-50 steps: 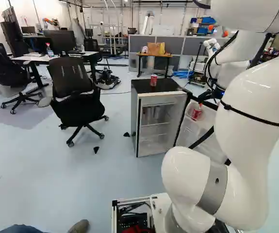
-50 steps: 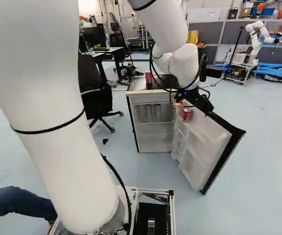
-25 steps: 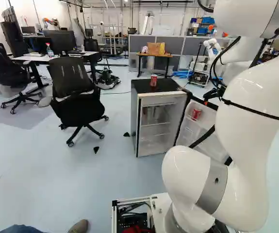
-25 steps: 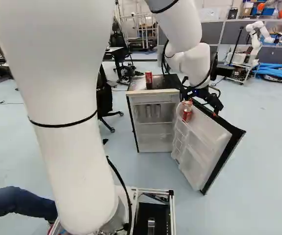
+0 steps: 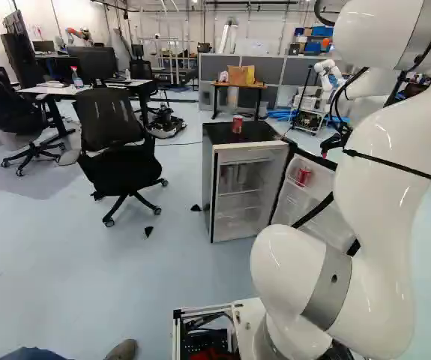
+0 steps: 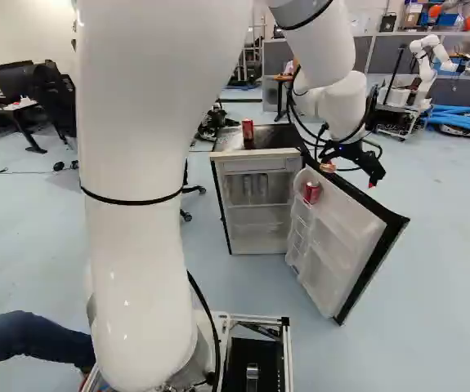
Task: Grab a drink from the fridge
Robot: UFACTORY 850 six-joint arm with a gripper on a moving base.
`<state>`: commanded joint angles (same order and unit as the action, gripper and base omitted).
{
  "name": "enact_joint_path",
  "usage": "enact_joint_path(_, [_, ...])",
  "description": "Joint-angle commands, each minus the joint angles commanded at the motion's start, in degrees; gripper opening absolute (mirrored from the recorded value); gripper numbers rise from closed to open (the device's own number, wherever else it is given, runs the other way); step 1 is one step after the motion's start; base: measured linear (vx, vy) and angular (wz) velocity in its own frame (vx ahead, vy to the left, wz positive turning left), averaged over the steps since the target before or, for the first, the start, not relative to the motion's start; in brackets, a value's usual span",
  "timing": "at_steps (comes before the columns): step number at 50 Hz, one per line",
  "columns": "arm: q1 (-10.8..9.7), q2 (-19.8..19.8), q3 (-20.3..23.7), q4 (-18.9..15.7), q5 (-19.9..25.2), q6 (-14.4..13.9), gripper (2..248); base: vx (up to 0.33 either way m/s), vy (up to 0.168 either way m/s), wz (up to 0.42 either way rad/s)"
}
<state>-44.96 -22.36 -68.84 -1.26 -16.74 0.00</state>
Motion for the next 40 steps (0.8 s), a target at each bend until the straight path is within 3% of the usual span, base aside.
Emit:
enact_joint_path(24, [-1.13, -6.37, -8.3, 0.31, -0.3, 0.0, 247, 0.0, 0.0, 0.0])
enact_joint_path(40, [-2.64, -9.18, -12.1, 2.92, -2.69, 0.0, 247, 0.0, 0.0, 0.0])
